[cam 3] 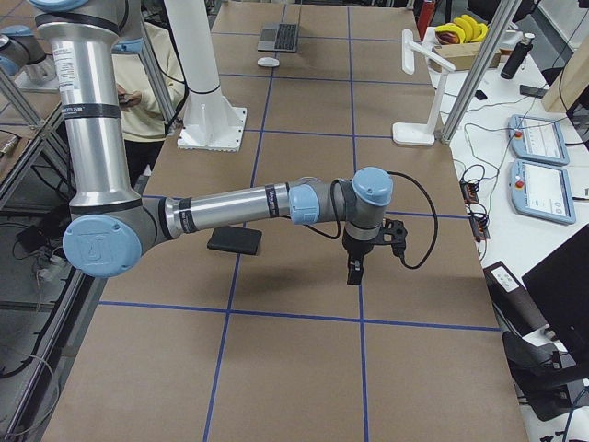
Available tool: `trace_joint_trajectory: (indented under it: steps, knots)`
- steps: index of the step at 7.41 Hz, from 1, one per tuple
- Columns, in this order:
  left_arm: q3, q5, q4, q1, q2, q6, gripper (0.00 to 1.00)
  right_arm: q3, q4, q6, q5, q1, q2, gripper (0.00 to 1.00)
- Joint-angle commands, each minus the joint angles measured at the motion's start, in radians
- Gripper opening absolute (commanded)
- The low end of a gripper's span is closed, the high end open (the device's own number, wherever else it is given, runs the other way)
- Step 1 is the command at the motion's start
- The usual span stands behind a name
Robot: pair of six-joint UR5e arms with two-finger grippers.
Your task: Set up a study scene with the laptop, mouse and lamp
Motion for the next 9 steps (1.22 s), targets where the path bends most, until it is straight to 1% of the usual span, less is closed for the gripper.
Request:
trace_joint_trajectory:
  steps: [1,2,3,4,5,7,8,9]
  knots:
    - [-0.165,-0.002,0.080,0.001,0.099,-0.287,1.00,-0.007,-0.003,0.025,-0.006,-0.020,0.003,1.00]
    - [-0.219,-0.002,0.128,0.001,0.146,-0.368,1.00,-0.005,0.007,0.025,0.003,-0.022,-0.020,1.00]
    - [-0.257,-0.004,0.184,0.001,0.198,-0.391,1.00,0.036,0.021,0.025,0.004,-0.022,-0.071,1.00]
    - [-0.267,-0.017,0.198,0.001,0.231,-0.467,1.00,0.089,0.041,0.026,0.006,-0.022,-0.120,1.00]
    - [-0.267,-0.065,0.194,0.001,0.251,-0.576,1.00,0.117,0.040,0.025,0.024,-0.022,-0.138,1.00]
    - [-0.285,-0.097,0.194,0.000,0.294,-0.730,1.00,0.114,0.043,0.017,0.023,-0.022,-0.145,1.00]
    - [-0.281,-0.132,0.185,0.001,0.294,-0.823,1.00,0.123,0.043,0.014,0.023,-0.022,-0.145,1.00]
    - [-0.291,-0.136,0.180,0.001,0.294,-0.924,1.00,0.125,0.043,0.013,0.024,-0.022,-0.145,1.00]
